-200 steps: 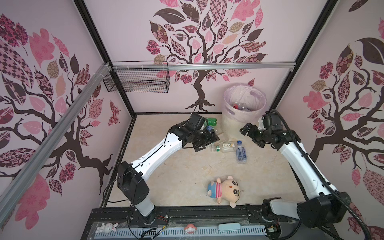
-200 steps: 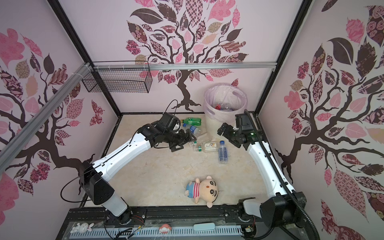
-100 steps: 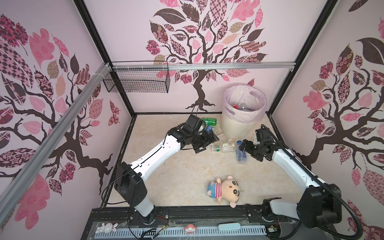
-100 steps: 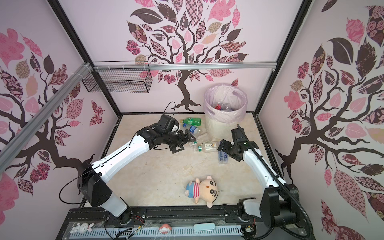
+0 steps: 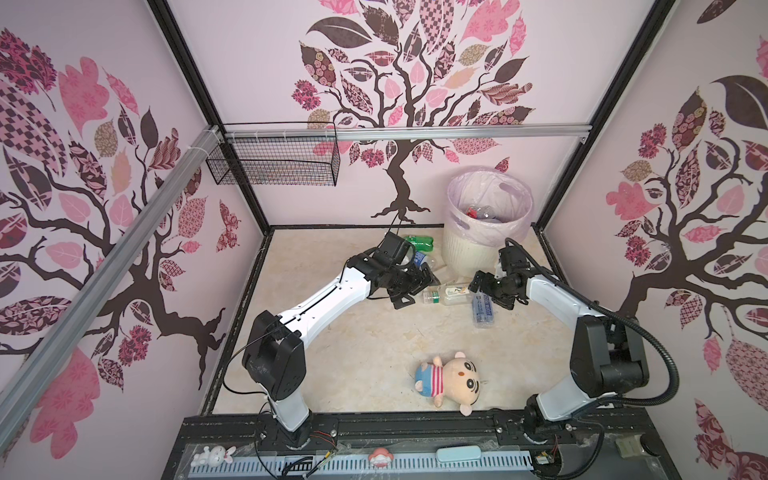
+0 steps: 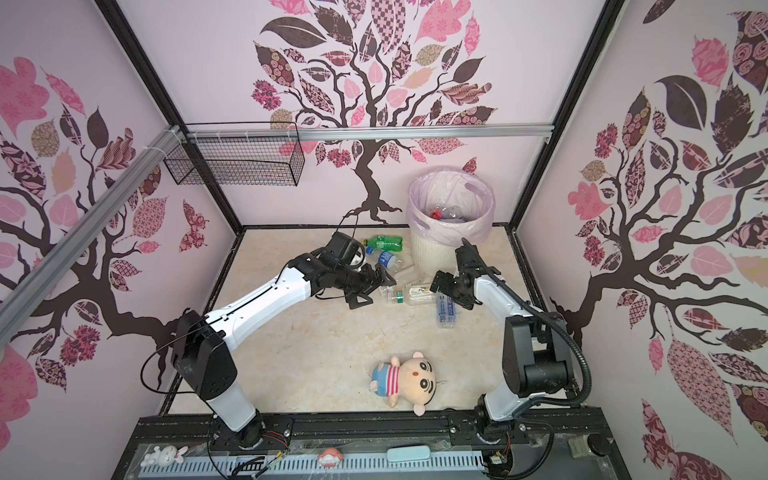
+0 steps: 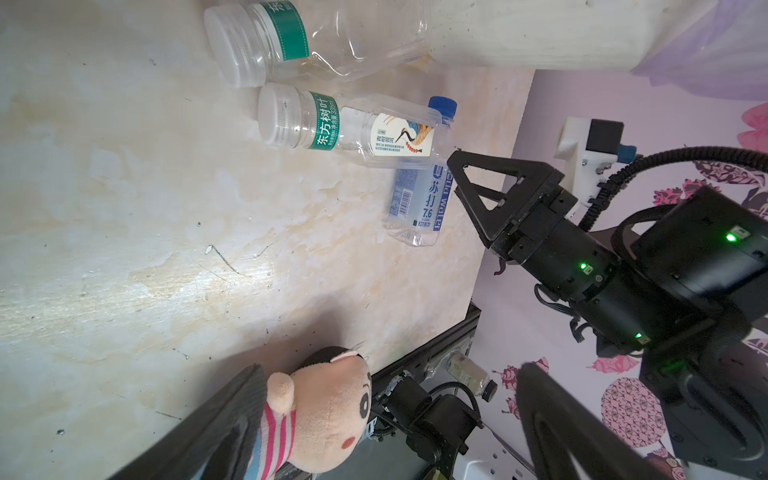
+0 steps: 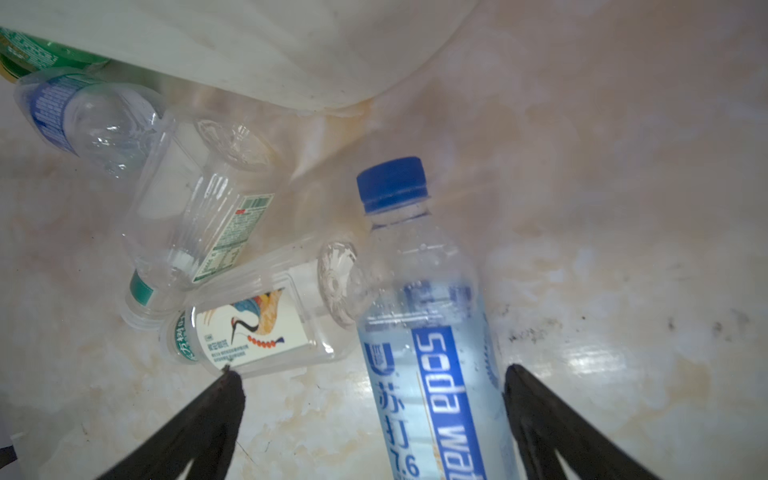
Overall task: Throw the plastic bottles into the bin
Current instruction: 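Move both grippers back down toward the blue-capped soda water bottle, then lower the left gripper onto the soda water bottle and grasp it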
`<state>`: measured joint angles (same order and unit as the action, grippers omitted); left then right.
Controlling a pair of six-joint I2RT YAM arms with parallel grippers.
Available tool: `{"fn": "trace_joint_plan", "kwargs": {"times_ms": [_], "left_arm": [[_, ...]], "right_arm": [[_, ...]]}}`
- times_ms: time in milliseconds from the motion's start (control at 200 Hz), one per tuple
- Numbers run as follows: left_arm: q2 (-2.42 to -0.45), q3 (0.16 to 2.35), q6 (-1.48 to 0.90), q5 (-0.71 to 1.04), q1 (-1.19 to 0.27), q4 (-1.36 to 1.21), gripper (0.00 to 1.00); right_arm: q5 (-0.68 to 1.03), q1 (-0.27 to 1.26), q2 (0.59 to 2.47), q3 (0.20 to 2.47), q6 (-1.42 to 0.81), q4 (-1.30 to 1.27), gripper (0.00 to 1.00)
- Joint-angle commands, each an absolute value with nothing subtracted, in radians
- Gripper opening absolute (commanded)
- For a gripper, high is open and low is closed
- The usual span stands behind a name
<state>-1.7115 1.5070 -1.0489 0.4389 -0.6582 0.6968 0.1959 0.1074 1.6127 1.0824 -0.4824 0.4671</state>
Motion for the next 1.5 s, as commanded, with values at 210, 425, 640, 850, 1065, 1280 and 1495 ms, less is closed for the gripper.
{"fn": "trace_joint_plan", "kwargs": {"times_ms": [210, 425, 640, 850, 1065, 1280, 1495], "left_arm": [[-1.598, 1.439, -1.048, 0.431, -0.598, 0.765, 0.97], [-1.540, 1.377, -1.074, 0.421, -0.550, 0.767, 0.97], [-1.503, 1.346, -1.099, 0.379, -0.544, 0.771, 0.97], [-1.471, 1.282, -1.117, 0.353, -0.544, 0.709, 0.97], [-1.512, 1.284, -1.016, 0.331, -0.556, 0.696, 0.97], [-1.643, 1.407, -0.846, 0.259, -0.625, 0.710, 0.97], [-1.818, 1.541, -0.682, 0.206, -0.697, 0.693, 0.97]], "right_arm": [[0.215, 0.253, 1.670, 1.134, -0.537, 0.438, 1.00], [0.237, 0.375, 1.688, 1.171, -0.605, 0.427, 0.99], [0.278, 0.469, 1.720, 1.232, -0.645, 0.434, 1.00], [0.244, 0.447, 1.655, 1.270, -0.588, 0.538, 1.00], [0.283, 0.338, 1.454, 1.136, -0.591, 0.578, 1.00], [0.275, 0.265, 1.290, 1.070, -0.589, 0.656, 1.00], [0.326, 0.212, 1.215, 1.043, -0.650, 0.708, 0.99]]}}
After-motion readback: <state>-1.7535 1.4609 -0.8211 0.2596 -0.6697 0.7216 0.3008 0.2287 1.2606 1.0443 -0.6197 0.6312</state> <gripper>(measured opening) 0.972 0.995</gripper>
